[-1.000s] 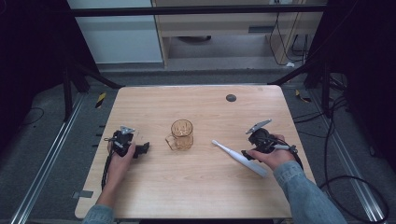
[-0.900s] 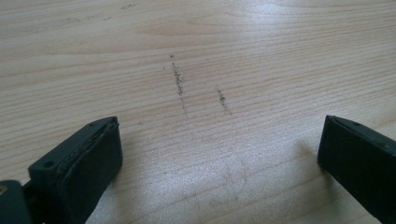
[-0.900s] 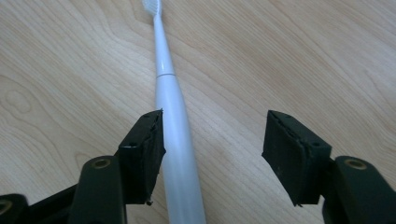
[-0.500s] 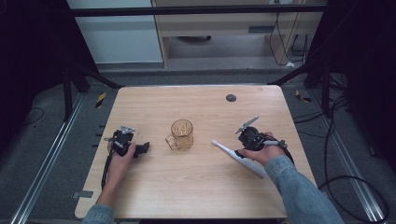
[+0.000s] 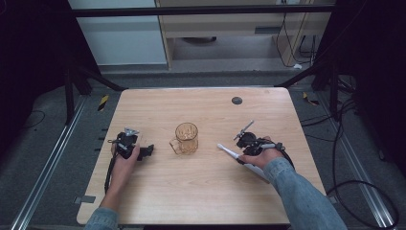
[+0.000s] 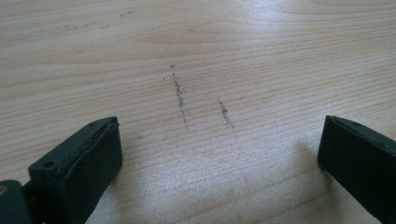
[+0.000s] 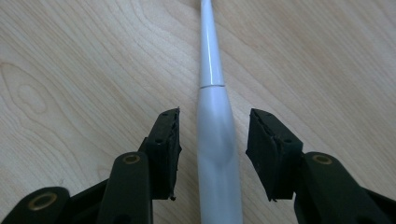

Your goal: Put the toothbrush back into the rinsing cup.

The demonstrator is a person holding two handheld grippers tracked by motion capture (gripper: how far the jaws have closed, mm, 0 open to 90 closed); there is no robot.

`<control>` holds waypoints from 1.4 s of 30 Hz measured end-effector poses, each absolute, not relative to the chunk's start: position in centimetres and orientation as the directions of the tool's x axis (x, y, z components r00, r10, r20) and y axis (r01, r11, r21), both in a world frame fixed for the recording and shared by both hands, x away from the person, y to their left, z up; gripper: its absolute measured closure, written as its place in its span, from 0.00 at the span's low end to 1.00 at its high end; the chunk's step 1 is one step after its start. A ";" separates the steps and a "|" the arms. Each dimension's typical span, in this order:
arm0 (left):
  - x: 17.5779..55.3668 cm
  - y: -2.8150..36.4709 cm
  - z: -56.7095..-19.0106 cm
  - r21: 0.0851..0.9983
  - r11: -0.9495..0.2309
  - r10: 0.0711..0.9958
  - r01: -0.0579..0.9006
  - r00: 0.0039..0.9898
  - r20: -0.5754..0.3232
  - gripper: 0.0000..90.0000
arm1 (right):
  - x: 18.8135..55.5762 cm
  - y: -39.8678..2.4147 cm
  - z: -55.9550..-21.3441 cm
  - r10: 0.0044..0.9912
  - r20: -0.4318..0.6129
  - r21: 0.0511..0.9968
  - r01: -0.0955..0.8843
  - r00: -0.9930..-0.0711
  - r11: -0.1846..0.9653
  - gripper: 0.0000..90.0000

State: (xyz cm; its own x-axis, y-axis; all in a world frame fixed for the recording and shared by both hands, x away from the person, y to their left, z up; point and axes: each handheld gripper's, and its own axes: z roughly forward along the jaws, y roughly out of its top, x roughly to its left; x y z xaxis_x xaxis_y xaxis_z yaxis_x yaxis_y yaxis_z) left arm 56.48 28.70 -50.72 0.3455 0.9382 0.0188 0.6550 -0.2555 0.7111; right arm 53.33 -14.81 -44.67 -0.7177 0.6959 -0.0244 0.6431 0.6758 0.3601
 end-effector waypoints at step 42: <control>56.8 28.5 -50.7 0.712 -0.252 0.940 0.655 0.342 0.019 0.00 | 55.7 -13.3 -46.4 0.685 0.002 0.240 0.666 -0.728 0.707 0.75</control>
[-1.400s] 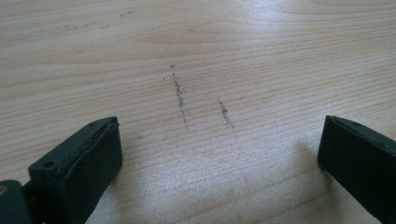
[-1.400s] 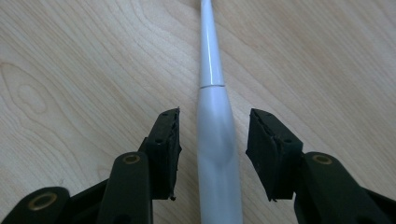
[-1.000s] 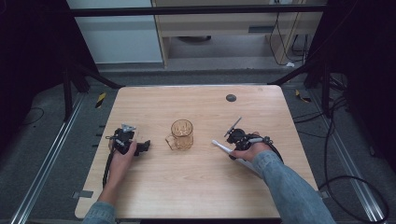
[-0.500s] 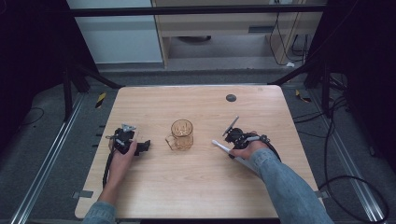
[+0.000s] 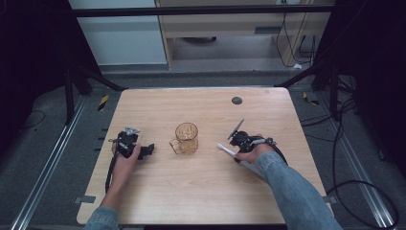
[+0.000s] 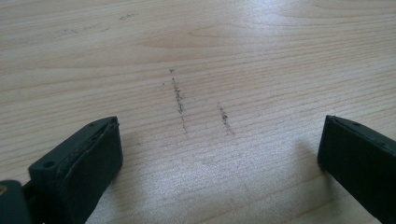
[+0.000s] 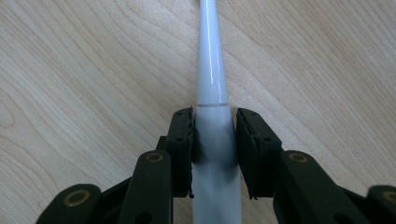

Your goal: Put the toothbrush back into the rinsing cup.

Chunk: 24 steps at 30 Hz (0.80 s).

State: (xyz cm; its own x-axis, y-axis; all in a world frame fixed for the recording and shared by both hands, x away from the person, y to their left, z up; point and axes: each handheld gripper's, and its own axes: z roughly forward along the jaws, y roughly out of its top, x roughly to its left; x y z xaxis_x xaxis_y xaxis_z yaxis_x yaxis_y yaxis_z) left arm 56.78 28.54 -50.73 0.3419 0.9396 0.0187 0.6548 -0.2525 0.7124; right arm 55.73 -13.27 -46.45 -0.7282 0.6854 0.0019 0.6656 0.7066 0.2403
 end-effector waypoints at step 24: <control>56.8 28.5 -50.7 0.712 -0.253 0.939 0.655 0.343 0.018 0.00 | 56.0 -13.7 -46.3 0.668 0.012 0.261 0.647 -0.744 0.716 0.76</control>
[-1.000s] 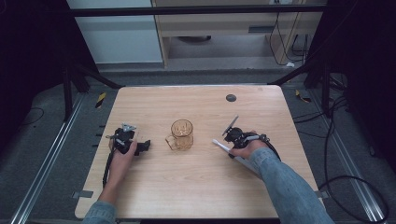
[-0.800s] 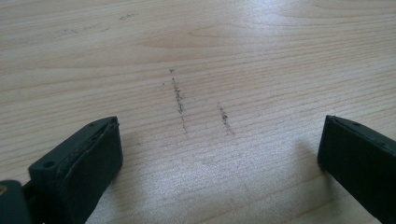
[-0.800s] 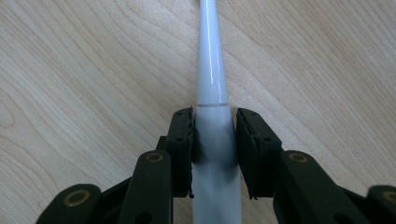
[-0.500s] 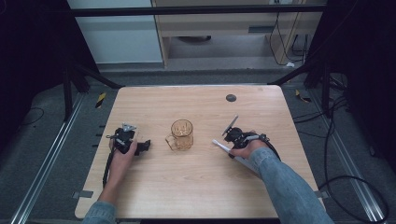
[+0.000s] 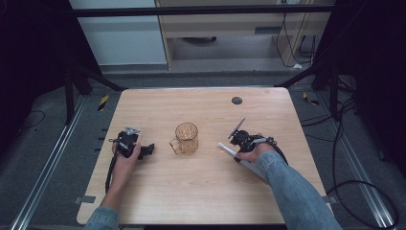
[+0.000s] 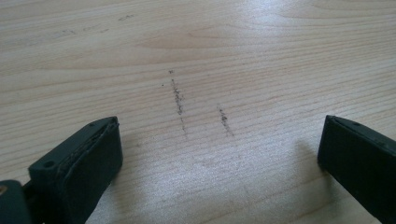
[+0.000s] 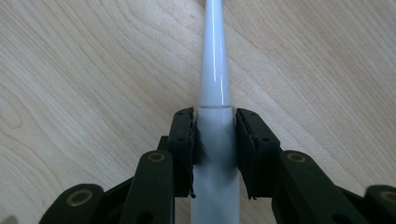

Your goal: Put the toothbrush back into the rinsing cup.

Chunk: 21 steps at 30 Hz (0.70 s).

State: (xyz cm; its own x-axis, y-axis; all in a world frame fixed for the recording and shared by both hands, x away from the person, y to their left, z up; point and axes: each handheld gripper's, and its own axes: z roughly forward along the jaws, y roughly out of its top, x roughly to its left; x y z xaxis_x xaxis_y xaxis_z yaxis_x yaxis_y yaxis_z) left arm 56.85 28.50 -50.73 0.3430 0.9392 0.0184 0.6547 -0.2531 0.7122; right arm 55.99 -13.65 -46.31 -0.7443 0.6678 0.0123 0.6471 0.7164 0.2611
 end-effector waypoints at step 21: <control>56.9 28.5 -50.7 0.710 -0.256 0.939 0.656 0.344 0.020 0.00 | 56.2 -17.8 -38.1 0.752 0.017 0.426 0.685 -0.659 0.591 0.76</control>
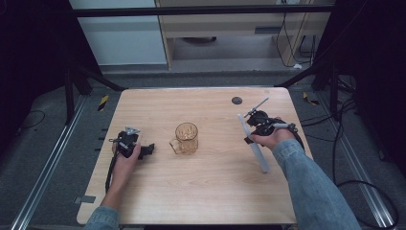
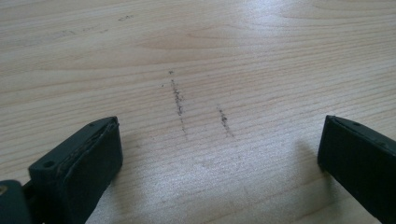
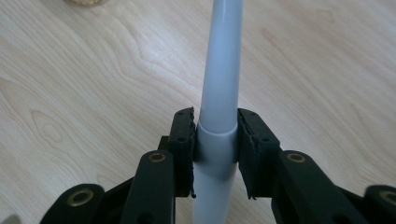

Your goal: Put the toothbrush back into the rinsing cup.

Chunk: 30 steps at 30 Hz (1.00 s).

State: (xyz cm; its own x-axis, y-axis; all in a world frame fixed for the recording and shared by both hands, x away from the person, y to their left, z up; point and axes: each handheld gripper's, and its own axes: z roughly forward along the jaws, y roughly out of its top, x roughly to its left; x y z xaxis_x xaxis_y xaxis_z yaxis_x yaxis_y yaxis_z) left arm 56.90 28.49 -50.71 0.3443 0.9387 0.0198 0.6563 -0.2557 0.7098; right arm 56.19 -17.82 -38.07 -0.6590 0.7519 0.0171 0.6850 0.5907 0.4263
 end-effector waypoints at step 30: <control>57.1 28.4 -50.7 0.711 -0.255 0.939 0.656 0.344 0.019 0.00 | 57.9 -16.3 -34.4 0.758 0.002 0.670 0.563 -0.652 0.483 0.76</control>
